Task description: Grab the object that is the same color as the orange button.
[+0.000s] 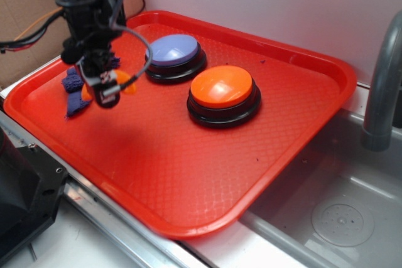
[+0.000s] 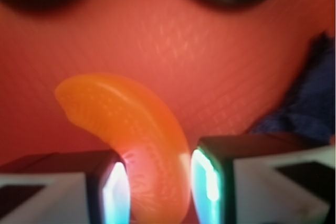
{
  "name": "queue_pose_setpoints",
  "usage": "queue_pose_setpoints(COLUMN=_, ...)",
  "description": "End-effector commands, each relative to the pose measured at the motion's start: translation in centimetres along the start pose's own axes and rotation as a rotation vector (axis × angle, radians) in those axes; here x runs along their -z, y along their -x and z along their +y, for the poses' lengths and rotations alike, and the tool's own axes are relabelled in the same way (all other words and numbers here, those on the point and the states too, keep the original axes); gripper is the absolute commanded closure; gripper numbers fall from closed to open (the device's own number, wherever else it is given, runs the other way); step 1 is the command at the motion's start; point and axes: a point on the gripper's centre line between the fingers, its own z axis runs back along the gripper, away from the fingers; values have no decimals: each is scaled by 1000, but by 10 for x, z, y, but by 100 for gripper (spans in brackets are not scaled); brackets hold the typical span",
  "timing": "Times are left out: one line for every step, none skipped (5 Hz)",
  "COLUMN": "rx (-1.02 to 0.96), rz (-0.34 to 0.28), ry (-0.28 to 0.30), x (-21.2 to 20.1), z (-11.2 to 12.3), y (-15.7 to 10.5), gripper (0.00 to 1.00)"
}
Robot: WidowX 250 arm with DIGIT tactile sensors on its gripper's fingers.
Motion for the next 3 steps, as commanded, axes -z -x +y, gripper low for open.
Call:
queue_pose_setpoints(rx=-105, rz=-145, ry=98, x=-63, z=-18, y=-16, gripper=100)
queue_pose_setpoints(rx=-154, rz=-195, ry=148, x=-84, z=-18, y=-15, gripper=100)
queue_pose_setpoints(rx=-213, rz=-214, ry=129, x=-91, z=-16, y=-15, gripper=100)
